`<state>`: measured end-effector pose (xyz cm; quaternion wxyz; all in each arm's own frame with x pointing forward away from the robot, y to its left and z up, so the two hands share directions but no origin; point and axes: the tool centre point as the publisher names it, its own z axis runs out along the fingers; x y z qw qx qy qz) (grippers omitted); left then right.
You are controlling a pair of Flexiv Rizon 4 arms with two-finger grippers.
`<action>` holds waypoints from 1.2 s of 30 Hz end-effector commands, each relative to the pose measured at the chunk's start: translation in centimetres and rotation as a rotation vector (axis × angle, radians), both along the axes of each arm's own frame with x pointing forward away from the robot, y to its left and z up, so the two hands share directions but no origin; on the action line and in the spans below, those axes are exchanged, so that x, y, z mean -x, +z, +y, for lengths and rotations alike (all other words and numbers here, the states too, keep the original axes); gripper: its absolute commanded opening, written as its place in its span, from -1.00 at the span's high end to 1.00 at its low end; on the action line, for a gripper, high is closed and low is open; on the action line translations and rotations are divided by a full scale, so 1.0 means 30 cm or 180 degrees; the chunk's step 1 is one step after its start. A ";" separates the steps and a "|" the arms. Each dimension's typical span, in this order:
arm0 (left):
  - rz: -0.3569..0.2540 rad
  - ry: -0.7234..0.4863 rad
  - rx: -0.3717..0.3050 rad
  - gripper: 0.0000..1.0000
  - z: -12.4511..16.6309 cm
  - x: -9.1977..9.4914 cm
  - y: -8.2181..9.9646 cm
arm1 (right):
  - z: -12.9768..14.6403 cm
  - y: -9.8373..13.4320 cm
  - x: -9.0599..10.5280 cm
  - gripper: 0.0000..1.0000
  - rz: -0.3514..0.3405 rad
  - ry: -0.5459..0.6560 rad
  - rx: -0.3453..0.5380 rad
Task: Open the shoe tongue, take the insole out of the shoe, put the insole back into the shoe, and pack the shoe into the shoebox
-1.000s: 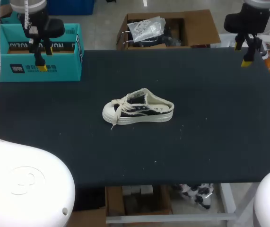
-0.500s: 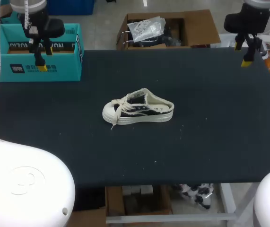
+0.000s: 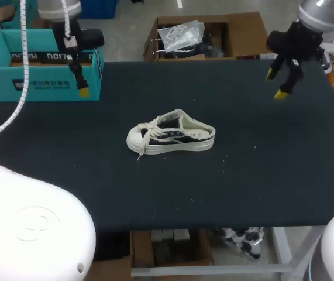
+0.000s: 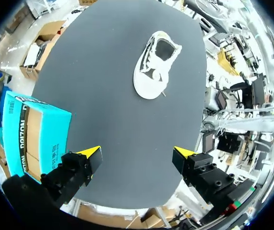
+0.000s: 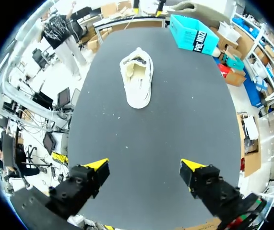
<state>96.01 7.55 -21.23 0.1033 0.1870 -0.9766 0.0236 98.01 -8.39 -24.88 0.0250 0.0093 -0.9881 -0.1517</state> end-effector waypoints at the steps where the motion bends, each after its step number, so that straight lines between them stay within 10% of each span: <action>1: 0.0206 0.1150 -0.0416 -1.00 -0.056 0.028 0.021 | 0.038 -0.071 0.065 -1.00 -0.0265 -0.0068 -0.0428; 7: 0.0222 0.1707 -0.0611 -1.00 -0.134 0.087 0.001 | 0.181 -0.157 0.080 -1.00 -0.0312 -0.0028 -0.0776; 9: -0.0075 0.2321 -0.1182 -1.00 -0.160 0.090 -0.018 | 0.233 -0.194 0.075 -1.00 -0.0250 0.0024 -0.0934; 24: -0.0068 0.2233 -0.1182 -1.00 -0.182 0.099 -0.006 | 0.251 -0.212 0.075 -1.00 -0.0245 0.0009 -0.1011; 36: 0.0178 0.3521 -0.0999 -1.00 -0.446 0.174 -0.039 | 0.380 -0.437 0.058 -1.00 -0.0236 -0.0109 -0.1538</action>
